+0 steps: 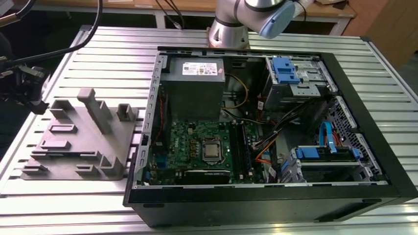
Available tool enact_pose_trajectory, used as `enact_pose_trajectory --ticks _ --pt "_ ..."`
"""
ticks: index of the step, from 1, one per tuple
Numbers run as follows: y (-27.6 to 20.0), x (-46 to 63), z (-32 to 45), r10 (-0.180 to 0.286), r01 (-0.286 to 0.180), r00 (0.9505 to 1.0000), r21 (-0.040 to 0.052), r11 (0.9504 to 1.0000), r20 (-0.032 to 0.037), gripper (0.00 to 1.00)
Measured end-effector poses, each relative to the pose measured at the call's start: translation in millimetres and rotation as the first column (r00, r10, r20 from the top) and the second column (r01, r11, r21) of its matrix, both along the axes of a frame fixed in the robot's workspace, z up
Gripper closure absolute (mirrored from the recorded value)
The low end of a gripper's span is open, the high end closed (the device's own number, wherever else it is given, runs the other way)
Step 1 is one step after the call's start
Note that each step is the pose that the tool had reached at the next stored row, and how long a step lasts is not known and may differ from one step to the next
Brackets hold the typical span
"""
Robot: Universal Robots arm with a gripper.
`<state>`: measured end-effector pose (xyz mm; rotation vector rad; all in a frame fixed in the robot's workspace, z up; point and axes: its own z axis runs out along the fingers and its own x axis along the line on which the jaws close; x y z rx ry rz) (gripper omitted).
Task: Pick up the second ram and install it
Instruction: 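Reach for the second ram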
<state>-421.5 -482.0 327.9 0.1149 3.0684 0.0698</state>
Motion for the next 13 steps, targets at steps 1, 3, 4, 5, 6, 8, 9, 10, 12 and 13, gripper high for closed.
enact_pose_trajectory --ticks 1,3,4,5,6,8,9,10,12,13 --pt "-0.2 -1.2 -0.6 0.0 0.0 1.0 0.0 1.0 0.0002 0.93" --pt "-0.4 -4.3 -2.2 0.0 0.0 1.0 0.0001 1.0 0.001 0.93" --pt "-0.4 -5.9 -3.1 0.0 0.0 1.0 0.0001 1.0 0.0013 0.93" --pt "-0.4 -7.0 -3.8 0.0 0.0 1.0 0.0 1.0 0.0014 0.93" --pt "-0.4 -7.1 -4.2 0.0 0.0 1.0 0.0001 1.0 0.0015 0.93" --pt "-0.4 -7.1 -4.2 0.001 -0.001 1.0 0.0 1.0 0.0015 0.93" --pt "-0.4 -7.2 -4.2 0.001 -0.001 1.0 0.0 1.0 0.0015 0.93" --pt "-0.4 -7.2 -4.2 0.001 -0.001 1.0 0.0 1.0 0.0015 0.93" --pt "-0.4 -7.3 -4.5 -0.001 0.001 1.0 -0.0001 1.0 0.001 0.93" --pt "-0.4 -7.2 -5.0 -0.003 0.003 1.0 -0.0006 1.0 0.0009 0.93"
